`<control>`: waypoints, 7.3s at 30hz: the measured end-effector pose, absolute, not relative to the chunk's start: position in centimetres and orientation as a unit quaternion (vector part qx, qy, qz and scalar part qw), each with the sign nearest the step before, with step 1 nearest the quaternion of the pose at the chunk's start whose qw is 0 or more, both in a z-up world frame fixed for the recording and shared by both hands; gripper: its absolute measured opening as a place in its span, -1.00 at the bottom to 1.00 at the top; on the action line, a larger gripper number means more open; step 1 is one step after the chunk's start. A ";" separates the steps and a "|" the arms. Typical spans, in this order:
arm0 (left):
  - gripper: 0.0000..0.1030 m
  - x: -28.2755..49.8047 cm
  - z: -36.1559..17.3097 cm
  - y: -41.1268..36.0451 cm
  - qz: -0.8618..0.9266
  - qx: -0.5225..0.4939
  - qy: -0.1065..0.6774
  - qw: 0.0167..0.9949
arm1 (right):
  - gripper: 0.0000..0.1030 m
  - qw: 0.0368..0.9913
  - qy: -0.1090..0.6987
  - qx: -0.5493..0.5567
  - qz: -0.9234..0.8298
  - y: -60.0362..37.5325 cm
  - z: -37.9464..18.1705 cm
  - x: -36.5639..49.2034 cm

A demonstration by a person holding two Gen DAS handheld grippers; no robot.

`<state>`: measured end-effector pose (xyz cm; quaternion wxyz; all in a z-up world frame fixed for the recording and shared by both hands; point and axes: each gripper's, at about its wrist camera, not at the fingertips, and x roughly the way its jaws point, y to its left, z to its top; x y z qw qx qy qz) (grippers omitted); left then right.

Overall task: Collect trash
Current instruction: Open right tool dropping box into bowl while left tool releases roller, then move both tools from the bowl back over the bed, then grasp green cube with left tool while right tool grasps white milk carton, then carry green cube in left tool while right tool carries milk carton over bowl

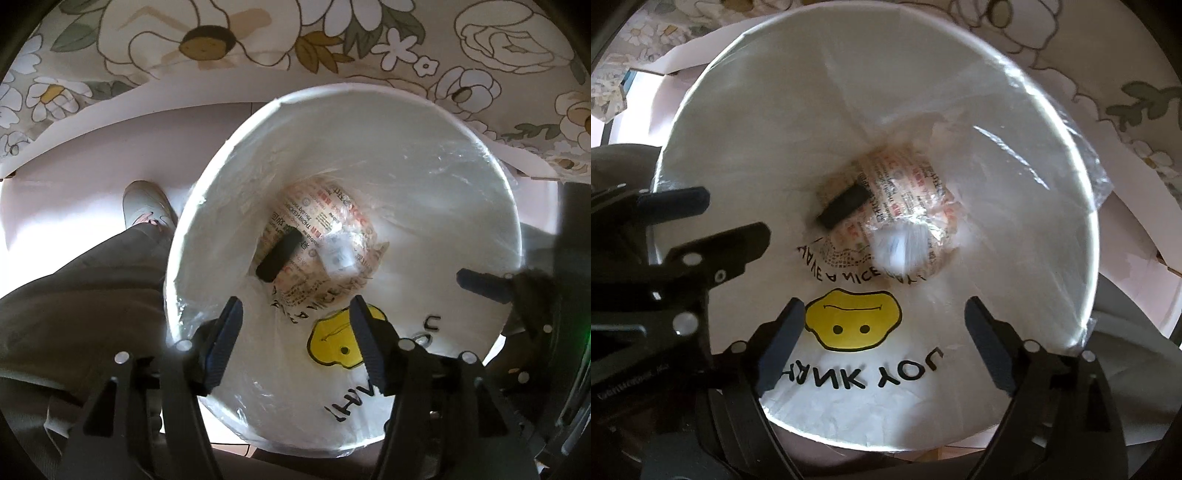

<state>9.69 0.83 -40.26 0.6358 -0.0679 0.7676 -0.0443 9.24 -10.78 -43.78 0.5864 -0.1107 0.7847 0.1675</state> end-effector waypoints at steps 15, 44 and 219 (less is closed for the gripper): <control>0.22 9.5 -38.6 0.9 -0.055 -0.035 0.753 0.655 | 0.68 0.602 0.772 -0.105 0.177 -11.4 -41.0 9.4; 0.51 15.6 -5.9 3.6 -0.030 -0.003 0.516 0.856 | 0.68 0.833 0.528 -0.093 0.138 -18.4 -6.2 14.8; -0.35 11.3 -12.4 4.0 -0.077 0.079 0.538 0.836 | -0.24 0.816 0.518 -0.136 0.216 -12.2 -10.4 11.6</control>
